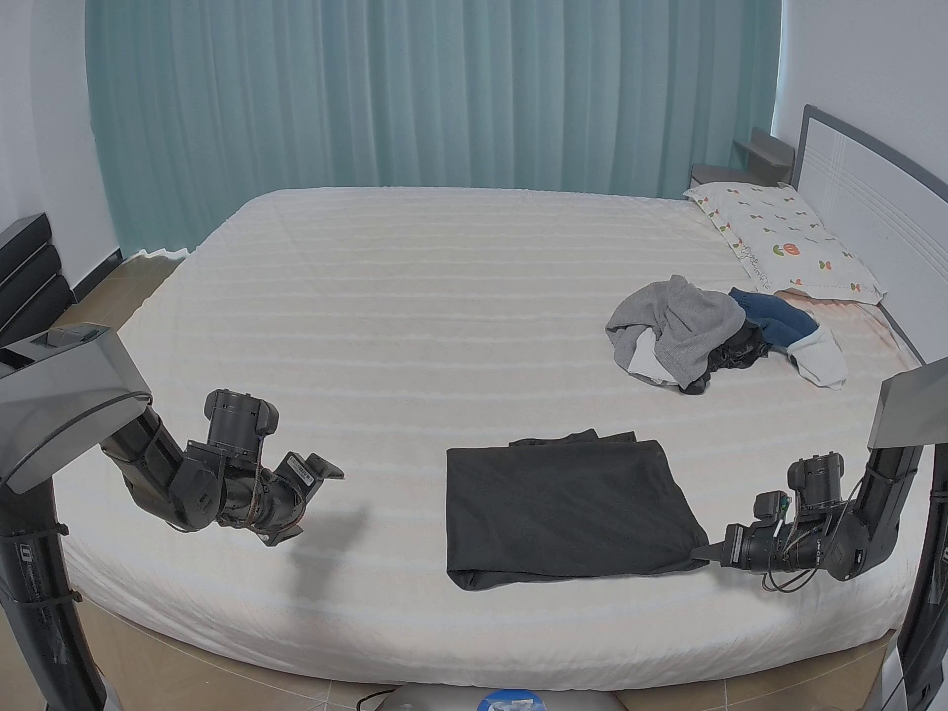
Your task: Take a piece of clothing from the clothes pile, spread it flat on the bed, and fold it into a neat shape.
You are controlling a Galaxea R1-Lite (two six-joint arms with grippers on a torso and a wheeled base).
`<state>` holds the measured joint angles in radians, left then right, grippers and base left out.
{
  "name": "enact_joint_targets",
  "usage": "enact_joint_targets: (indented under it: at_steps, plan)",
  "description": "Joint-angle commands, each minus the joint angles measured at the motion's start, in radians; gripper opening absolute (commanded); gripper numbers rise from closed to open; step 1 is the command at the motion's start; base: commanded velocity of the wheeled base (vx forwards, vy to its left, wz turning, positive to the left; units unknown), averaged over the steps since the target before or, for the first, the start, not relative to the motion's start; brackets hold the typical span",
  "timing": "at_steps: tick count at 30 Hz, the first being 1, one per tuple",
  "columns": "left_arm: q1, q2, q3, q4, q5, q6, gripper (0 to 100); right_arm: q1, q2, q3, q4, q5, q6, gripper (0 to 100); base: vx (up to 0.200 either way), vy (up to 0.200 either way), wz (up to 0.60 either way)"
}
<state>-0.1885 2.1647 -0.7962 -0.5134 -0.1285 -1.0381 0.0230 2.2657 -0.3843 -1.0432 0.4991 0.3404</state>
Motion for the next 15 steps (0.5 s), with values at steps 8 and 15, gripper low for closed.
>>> enact_joint_targets:
  at_steps: [8, 15]
  plan:
    - [-0.003, 0.0, 0.0, 0.0, 0.0, 0.0, 100, 0.005, -0.058, -0.024, -0.003, 0.001, 0.226, 100, 0.0, 0.0, 0.0]
    - [-0.003, 0.001, -0.001, 0.0, 0.001, 0.0, 100, -0.015, 0.006, -0.031, -0.123, -0.004, 0.341, 100, 0.0, 0.0, 0.0]
